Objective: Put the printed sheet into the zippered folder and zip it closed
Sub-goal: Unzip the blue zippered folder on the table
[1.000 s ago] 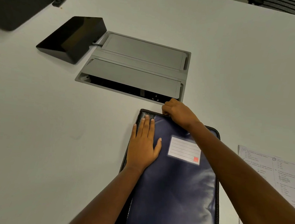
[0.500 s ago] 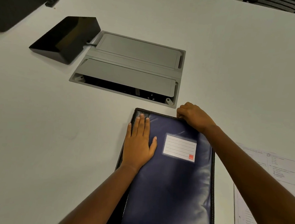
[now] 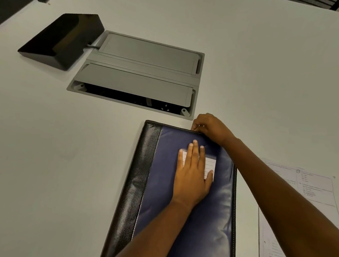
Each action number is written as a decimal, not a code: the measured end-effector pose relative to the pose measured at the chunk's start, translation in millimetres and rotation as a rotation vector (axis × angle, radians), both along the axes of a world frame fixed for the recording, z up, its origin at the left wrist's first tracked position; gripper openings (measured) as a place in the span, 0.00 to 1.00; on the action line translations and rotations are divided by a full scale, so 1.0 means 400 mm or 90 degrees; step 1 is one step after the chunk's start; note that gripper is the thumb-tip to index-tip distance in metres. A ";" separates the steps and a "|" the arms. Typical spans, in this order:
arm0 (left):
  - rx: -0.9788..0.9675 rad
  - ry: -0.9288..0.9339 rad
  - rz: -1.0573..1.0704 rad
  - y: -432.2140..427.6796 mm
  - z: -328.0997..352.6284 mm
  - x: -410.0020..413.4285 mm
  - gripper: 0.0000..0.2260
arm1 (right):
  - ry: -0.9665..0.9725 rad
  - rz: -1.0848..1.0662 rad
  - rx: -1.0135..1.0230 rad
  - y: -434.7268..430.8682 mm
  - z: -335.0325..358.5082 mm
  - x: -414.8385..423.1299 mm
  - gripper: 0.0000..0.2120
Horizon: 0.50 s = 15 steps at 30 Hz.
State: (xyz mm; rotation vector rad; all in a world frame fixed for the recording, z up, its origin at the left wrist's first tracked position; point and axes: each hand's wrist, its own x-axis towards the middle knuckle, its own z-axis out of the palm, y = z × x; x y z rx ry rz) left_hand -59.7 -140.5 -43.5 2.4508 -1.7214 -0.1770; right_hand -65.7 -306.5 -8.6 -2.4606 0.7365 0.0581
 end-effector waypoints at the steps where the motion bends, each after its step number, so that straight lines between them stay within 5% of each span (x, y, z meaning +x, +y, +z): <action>1: 0.000 -0.003 0.004 0.001 -0.001 0.000 0.29 | -0.010 -0.002 -0.008 0.002 -0.003 -0.004 0.08; 15: -0.018 -0.012 0.017 0.006 -0.002 0.005 0.29 | -0.009 -0.037 -0.013 -0.065 -0.012 -0.129 0.08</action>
